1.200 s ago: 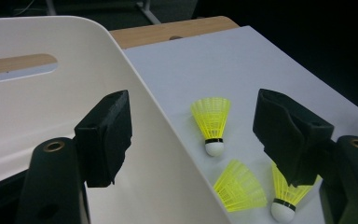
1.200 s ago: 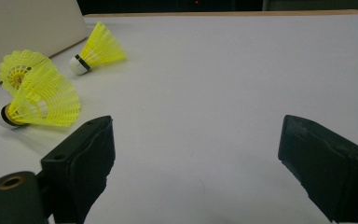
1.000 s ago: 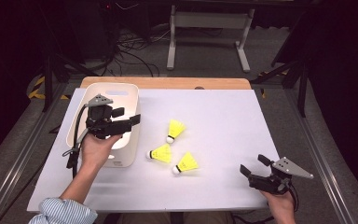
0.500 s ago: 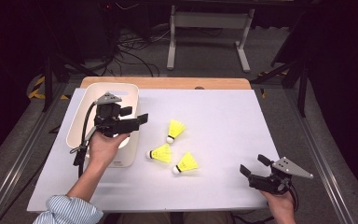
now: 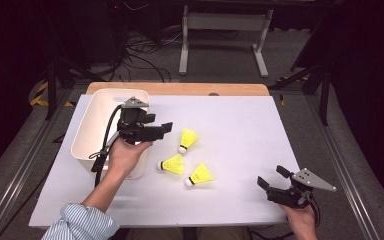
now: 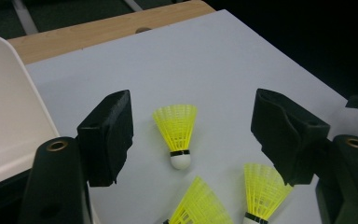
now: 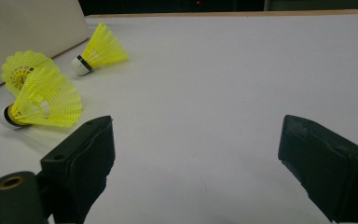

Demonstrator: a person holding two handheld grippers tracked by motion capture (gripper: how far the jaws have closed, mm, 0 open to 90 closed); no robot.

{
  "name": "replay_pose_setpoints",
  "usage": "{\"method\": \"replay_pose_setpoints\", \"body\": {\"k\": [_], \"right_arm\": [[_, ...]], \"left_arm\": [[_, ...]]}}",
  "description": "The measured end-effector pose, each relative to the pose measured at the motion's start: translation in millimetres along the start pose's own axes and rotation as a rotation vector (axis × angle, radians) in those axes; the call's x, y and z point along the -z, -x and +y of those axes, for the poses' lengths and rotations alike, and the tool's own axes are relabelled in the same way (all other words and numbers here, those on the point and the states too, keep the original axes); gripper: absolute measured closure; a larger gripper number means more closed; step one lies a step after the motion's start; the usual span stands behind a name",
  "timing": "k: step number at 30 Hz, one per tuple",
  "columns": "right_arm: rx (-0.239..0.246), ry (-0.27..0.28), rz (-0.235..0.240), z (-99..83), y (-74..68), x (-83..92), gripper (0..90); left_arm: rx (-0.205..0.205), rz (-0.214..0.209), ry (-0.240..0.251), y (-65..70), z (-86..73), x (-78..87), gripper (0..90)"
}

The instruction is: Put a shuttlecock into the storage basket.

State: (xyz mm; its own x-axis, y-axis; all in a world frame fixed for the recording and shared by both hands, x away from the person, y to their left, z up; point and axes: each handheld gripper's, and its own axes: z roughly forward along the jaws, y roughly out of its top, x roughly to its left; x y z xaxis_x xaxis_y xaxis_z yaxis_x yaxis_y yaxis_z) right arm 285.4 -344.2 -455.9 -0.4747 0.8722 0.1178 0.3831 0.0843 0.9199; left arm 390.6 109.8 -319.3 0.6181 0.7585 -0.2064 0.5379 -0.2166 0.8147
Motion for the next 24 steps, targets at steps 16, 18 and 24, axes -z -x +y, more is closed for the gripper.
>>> {"method": "replay_pose_setpoints", "body": {"k": [16, 18, 24], "right_arm": [[-0.005, 0.002, 0.001, 0.0, 0.4, 0.0, 11.6], [-0.006, 0.002, 0.001, 0.1, 0.4, 0.0, 11.6], [-0.007, 0.004, 0.002, 0.2, 0.3, 0.2, 11.6]], "left_arm": [[-0.034, -0.005, -0.074, 15.1, 9.1, -23.8, 30.8], [-0.031, -0.005, -0.083, 16.3, 10.1, -25.8, 30.9], [-0.038, -0.008, -0.113, 21.6, 13.6, -34.1, 30.9]]}}
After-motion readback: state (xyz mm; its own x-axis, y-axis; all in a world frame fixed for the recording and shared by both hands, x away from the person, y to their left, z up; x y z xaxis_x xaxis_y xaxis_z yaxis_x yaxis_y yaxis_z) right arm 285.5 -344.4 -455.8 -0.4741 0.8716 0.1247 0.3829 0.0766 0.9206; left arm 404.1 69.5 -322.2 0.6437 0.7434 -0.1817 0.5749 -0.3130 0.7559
